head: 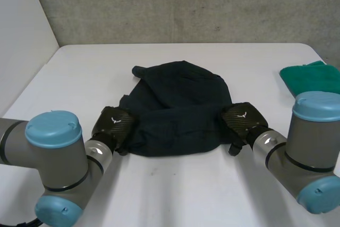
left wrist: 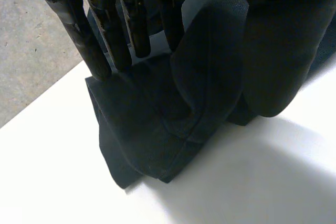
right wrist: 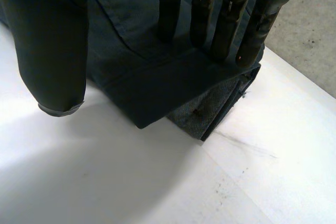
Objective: Fold the laundry.
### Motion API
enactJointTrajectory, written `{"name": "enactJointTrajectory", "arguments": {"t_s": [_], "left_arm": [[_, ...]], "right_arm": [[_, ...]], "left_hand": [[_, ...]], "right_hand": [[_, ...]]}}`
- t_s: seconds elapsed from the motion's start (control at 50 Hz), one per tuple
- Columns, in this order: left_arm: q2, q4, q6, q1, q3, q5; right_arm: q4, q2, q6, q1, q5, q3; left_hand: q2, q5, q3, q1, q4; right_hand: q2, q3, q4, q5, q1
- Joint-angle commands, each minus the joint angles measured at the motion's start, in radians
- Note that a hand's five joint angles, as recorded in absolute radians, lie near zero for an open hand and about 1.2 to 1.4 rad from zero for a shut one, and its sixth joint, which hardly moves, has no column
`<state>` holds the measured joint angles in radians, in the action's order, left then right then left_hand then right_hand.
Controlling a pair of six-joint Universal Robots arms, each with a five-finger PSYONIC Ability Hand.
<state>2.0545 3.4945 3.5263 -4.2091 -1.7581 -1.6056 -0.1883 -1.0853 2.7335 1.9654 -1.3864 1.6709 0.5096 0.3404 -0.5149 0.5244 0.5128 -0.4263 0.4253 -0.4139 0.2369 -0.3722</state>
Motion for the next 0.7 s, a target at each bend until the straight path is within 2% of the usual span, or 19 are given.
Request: {"name": "enactJointTrajectory", "arguments": {"t_s": [0.02,0.16,0.22,0.24,0.26,0.3,0.4,0.5,0.7], "left_arm": [[0.022,0.000,-0.001,-0.002,0.042,0.001],[0.035,0.000,-0.003,-0.005,0.058,0.001],[0.035,0.000,-0.003,-0.008,0.057,0.001],[0.035,0.000,-0.004,-0.011,0.057,0.001],[0.035,-0.002,-0.004,-0.012,0.057,0.001],[0.033,-0.002,-0.009,-0.020,0.057,0.003],[-0.007,-0.015,-0.009,-0.040,0.058,0.004],[-0.118,-0.045,-0.010,-0.078,0.048,0.007],[-0.203,-0.137,-0.012,-0.098,0.049,0.096]], "right_arm": [[-0.010,0.056,0.000,0.015,-0.008,-0.059],[-0.013,0.111,0.000,0.030,-0.011,-0.106],[-0.011,0.140,0.000,0.032,-0.028,-0.129],[-0.011,0.145,0.000,0.032,-0.037,-0.134],[-0.016,0.150,0.000,0.033,-0.049,-0.143],[-0.023,0.150,0.000,0.033,-0.062,-0.151],[-0.022,0.116,-0.012,0.023,-0.082,-0.158],[0.007,-0.005,-0.032,0.020,-0.068,-0.139],[0.165,-0.061,-0.106,0.024,-0.019,-0.143]], "left_hand": [[0.273,0.268,-0.268,0.258,0.270],[0.549,0.544,-0.544,0.534,0.546],[0.678,0.672,-0.672,0.663,0.675],[0.734,0.729,-0.728,0.719,0.731],[0.784,0.779,-0.778,0.769,0.781],[0.886,0.881,-0.881,0.871,0.883],[0.887,0.881,-0.881,0.872,0.883],[0.887,0.881,-0.881,0.872,0.883],[0.887,0.881,-0.881,0.872,0.883]], "right_hand": [[-0.078,0.079,-0.091,0.093,-0.132],[-0.155,0.156,-0.167,0.170,-0.209],[-0.307,0.308,-0.319,0.322,-0.361],[-0.389,0.390,-0.401,0.404,-0.443],[-0.663,0.664,-0.675,0.678,-0.717],[-0.969,0.970,-0.981,0.983,-1.023],[-0.970,0.971,-0.982,0.985,-1.024],[-0.970,0.971,-0.982,0.985,-1.024],[-0.970,0.971,-0.982,0.985,-1.024]]}}
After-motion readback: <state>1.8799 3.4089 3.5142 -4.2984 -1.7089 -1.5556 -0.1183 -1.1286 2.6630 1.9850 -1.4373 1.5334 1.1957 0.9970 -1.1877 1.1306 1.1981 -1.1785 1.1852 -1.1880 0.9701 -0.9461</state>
